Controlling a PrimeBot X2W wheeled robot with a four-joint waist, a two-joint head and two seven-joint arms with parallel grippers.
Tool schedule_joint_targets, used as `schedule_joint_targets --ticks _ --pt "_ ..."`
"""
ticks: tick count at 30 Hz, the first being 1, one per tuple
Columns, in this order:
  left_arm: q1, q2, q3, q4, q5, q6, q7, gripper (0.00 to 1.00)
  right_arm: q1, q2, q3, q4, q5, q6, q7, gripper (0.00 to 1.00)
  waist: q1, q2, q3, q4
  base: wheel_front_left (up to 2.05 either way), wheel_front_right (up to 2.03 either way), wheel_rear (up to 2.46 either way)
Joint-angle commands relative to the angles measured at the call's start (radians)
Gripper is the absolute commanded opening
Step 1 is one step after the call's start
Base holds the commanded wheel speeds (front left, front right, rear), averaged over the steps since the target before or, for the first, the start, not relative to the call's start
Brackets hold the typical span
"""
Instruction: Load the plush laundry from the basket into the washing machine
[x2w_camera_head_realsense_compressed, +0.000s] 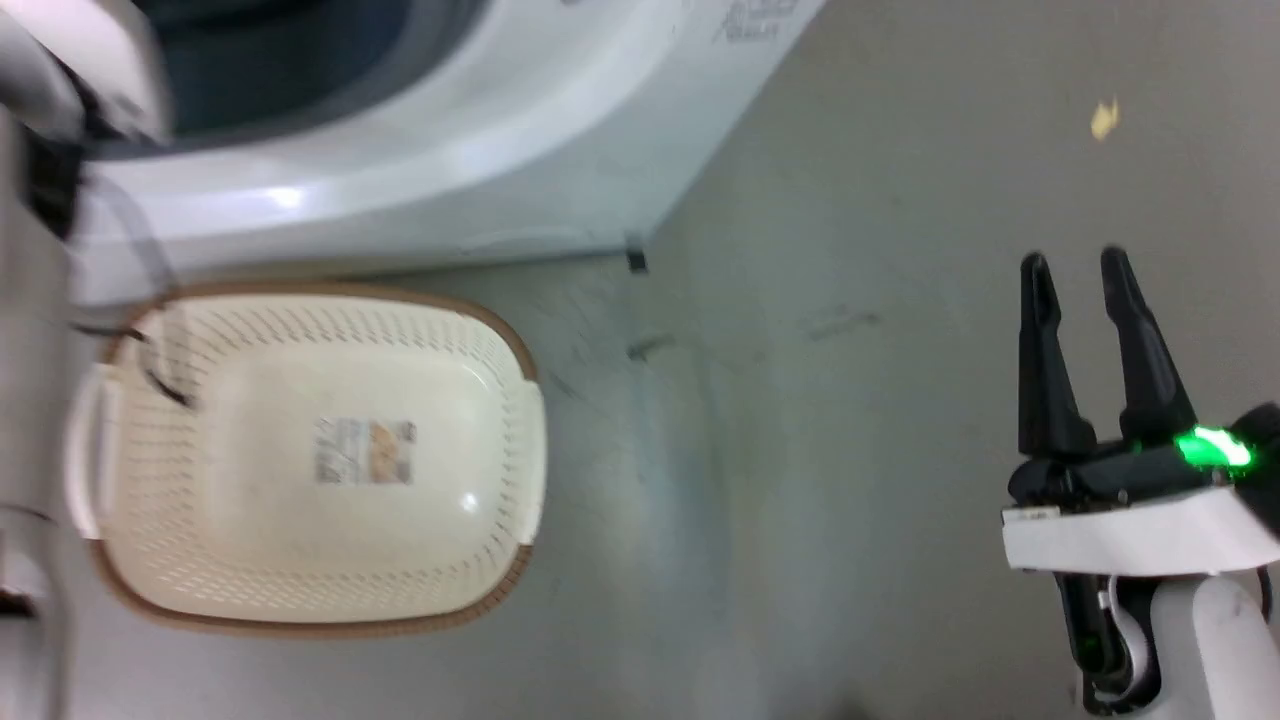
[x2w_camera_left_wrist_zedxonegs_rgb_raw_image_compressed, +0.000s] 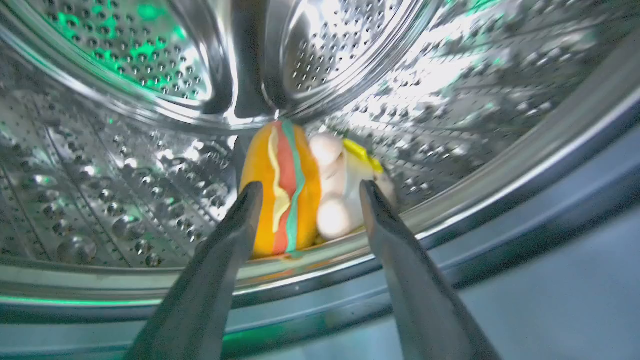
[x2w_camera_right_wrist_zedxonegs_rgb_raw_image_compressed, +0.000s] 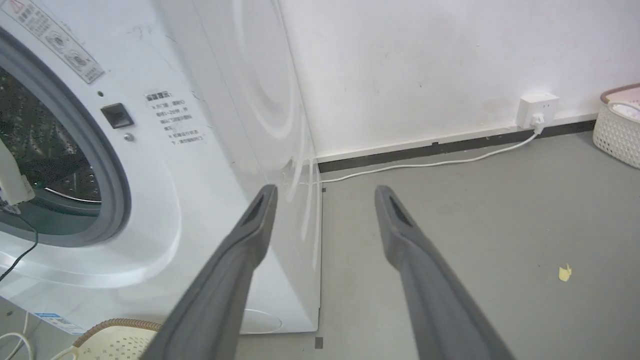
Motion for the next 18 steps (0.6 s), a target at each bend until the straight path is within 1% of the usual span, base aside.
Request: schedule_joint_targets --ticks 1,4,7,11,15,18 --pt "0.040 -0.016 0.002 0.003 -0.011 -0.001 -0.044 1.00 0.015 0.001 -0.005 -0.001 -0.015 -0.001 -0.004 1.00 0.0001 -0.0001 -0.107 0.066 0.00 0.00 0.00" --pt "0.119 -0.052 0.023 -0.006 -0.047 0.006 -0.158 1.00 0.035 0.001 -0.009 -0.004 -0.052 -0.001 -0.004 1.00 0.0001 -0.0001 -0.189 0.100 0.00 0.00 0.00" --pt "0.217 -0.102 0.039 -0.046 -0.084 0.005 -0.214 1.00 0.064 0.001 -0.026 -0.006 -0.079 -0.001 -0.004 1.00 0.0001 -0.0001 -0.267 0.143 0.00 0.00 0.00" --pt "0.373 -0.147 0.046 -0.164 -0.090 0.022 -0.232 1.00 0.113 0.001 -0.043 -0.006 -0.101 -0.001 -0.004 1.00 0.0001 -0.0001 -0.362 0.189 0.00 0.00 0.00" --pt "0.561 -0.179 0.077 -0.366 -0.076 0.064 -0.233 1.00 0.158 0.001 -0.040 -0.009 -0.115 -0.001 -0.004 1.00 0.0001 -0.0001 -0.431 0.223 0.00 0.00 0.00" --pt "0.714 -0.210 0.093 -0.484 -0.073 0.087 -0.233 1.00 0.193 0.001 -0.038 -0.007 -0.123 -0.001 -0.004 1.00 0.0001 -0.0001 -0.473 0.244 0.00 0.00 0.00"
